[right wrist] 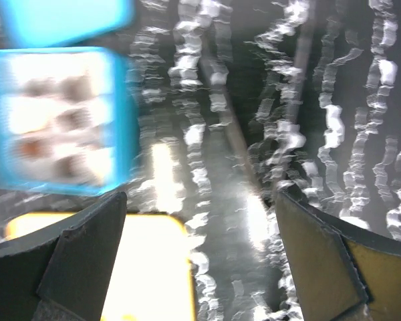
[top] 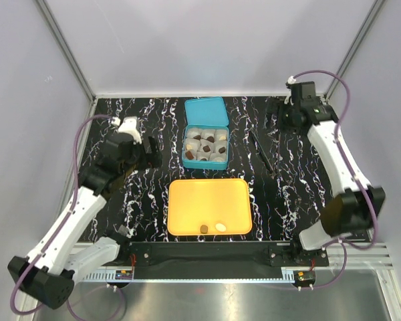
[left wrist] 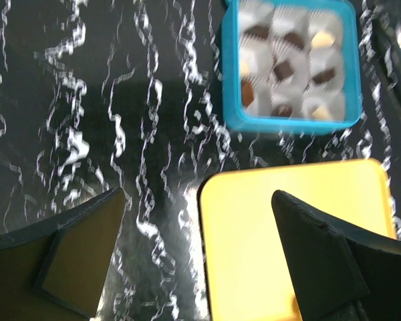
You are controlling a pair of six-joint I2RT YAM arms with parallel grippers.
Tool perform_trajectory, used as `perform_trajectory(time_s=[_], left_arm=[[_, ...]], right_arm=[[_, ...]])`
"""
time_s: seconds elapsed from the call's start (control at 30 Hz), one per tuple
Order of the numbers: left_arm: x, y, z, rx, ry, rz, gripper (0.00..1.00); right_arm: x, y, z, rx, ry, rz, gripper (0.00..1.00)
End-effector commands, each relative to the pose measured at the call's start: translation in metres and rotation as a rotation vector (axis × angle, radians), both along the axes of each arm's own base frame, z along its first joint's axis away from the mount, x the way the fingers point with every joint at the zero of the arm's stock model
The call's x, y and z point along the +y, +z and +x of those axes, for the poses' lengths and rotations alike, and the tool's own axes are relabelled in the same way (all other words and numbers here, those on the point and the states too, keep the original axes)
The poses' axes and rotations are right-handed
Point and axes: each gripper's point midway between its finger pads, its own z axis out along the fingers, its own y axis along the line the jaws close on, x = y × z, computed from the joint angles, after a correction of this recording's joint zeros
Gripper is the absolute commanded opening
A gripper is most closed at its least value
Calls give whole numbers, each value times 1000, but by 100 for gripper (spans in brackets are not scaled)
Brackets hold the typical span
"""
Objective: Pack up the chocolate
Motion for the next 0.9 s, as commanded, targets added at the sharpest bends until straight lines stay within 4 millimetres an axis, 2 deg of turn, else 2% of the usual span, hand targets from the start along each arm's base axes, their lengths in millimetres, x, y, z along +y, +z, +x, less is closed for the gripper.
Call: perform_trajectory(time_s=[0.0, 0.03, 0.1, 0.13, 0.17, 0.2, 0.23, 0.27, 0.3, 0.33, 0.37, 0.4, 0.43, 0.47, 0.5, 0.53, 0.6, 0.63, 0.7, 0.73, 0.83, 0.87], left_arm=[[-10, 55, 32, -123, 30, -61, 99], [-13, 61, 46, -116, 42, -51, 99], [-14, 63, 62, -95, 65, -21, 99], [-13, 81, 73, -127, 90, -20, 99], [-17, 68, 89, -88, 95, 5, 99], [-19, 67, 98, -80, 101, 13, 99], [-21, 82, 110, -107, 111, 9, 99], [-24, 60, 125, -40, 115, 46, 99], [-24, 58, 133, -23, 120, 56, 98], [-29, 74, 147, -43, 113, 39, 96], [-31, 71, 156, -32, 108, 57, 95], [-35, 53, 172, 6, 110, 85, 94], [-38, 73, 187, -37, 115, 78, 93], [-41, 74, 195, -38, 110, 86, 93], [-46, 53, 212, -2, 105, 113, 93], [-49, 72, 227, -51, 114, 107, 92], [-53, 61, 246, -40, 121, 122, 91], [-59, 48, 262, -25, 121, 125, 91], [-62, 37, 275, -14, 123, 121, 89], [-65, 19, 285, 5, 119, 133, 89], [-69, 1, 302, -1, 118, 137, 86], [-70, -18, 310, 21, 123, 133, 84]], right_arm=[[42, 47, -24, -132, 78, 239, 100], [46, 56, -29, -166, 87, 272, 100], [54, 62, -36, -187, 113, 299, 100], [62, 65, -42, -197, 156, 318, 100], [64, 64, -44, -194, 167, 321, 100], [66, 62, -46, -188, 174, 325, 100], [70, 59, -50, -180, 200, 326, 100], [75, 55, -52, -173, 225, 332, 100], [76, 48, -55, -156, 231, 333, 100], [75, 47, -58, -148, 218, 339, 100], [79, 47, -60, -155, 232, 350, 100], [82, 44, -64, -154, 252, 370, 100], [82, 52, -63, -185, 252, 377, 100], [82, 54, -63, -197, 246, 377, 100], [81, 53, -63, -203, 241, 372, 100], [81, 58, -63, -224, 240, 377, 100], [82, 58, -66, -229, 236, 377, 100], [82, 62, -68, -243, 237, 380, 100], [83, 62, -70, -253, 240, 386, 100], [83, 59, -72, -255, 242, 386, 100], [84, 48, -74, -233, 240, 389, 100], [86, 48, -75, -229, 248, 397, 100]])
